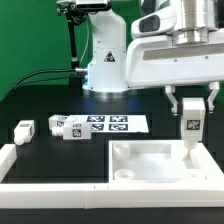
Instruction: Assemble one leg
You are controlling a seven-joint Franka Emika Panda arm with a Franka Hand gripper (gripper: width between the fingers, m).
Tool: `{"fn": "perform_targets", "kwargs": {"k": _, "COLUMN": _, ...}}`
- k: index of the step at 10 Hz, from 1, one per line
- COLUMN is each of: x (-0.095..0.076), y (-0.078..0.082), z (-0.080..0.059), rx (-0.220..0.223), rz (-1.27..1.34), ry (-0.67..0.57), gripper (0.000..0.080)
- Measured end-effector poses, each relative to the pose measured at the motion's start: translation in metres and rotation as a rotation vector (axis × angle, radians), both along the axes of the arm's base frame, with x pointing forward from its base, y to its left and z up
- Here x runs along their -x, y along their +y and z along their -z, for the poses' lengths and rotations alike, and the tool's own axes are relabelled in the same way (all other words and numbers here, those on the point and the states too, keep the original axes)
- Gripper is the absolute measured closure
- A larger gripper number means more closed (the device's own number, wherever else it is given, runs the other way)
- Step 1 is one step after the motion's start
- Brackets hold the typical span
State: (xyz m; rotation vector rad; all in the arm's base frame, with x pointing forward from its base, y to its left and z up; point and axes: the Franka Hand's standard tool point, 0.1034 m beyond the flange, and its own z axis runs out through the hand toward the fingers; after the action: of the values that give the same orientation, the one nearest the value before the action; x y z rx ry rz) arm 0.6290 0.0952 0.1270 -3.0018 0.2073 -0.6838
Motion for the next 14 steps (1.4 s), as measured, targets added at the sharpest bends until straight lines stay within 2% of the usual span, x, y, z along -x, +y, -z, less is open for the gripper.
{"fn": "perform_targets", "kwargs": {"k": 1, "x": -0.003, "y": -0.007, "z": 0.002, "rx": 0.012, "rz": -0.009, "ry": -0.023, "gripper": 0.0512}}
{"fn": "perform_targets", "kwargs": {"k": 2, "x": -0.005, "y": -0.006, "z": 0.002, "rx": 0.015, "rz": -0.014, "ry": -0.031, "gripper": 0.0512}}
{"fn": "perform_targets", "kwargs": {"k": 6, "x": -0.005, "y": 0.000, "z": 0.003, "rx": 0.021, "rz": -0.031, "ry": -0.046, "gripper": 0.0512}}
{"fn": "perform_targets", "kwargs": {"k": 7, "x": -0.006, "y": 0.009, "z": 0.003, "rx": 0.017, "rz": -0.036, "ry": -0.094, "gripper": 0.0512}}
{"fn": "perform_targets", "kwargs": {"k": 9, "x": -0.010, "y": 0.010, "z": 0.013, "rx": 0.025, "rz": -0.032, "ry": -0.156, "gripper": 0.0512}}
{"fn": "perform_targets", "kwargs": {"k": 13, "x": -0.008, "y": 0.009, "z": 0.031, "rx": 0.042, "rz": -0.046, "ry": -0.153, "gripper": 0.0512}}
{"fn": "perform_targets", "kwargs": {"k": 14, "x": -0.008, "y": 0.011, "z": 0.031, "rx": 0.042, "rz": -0.049, "ry": -0.158, "gripper": 0.0512}}
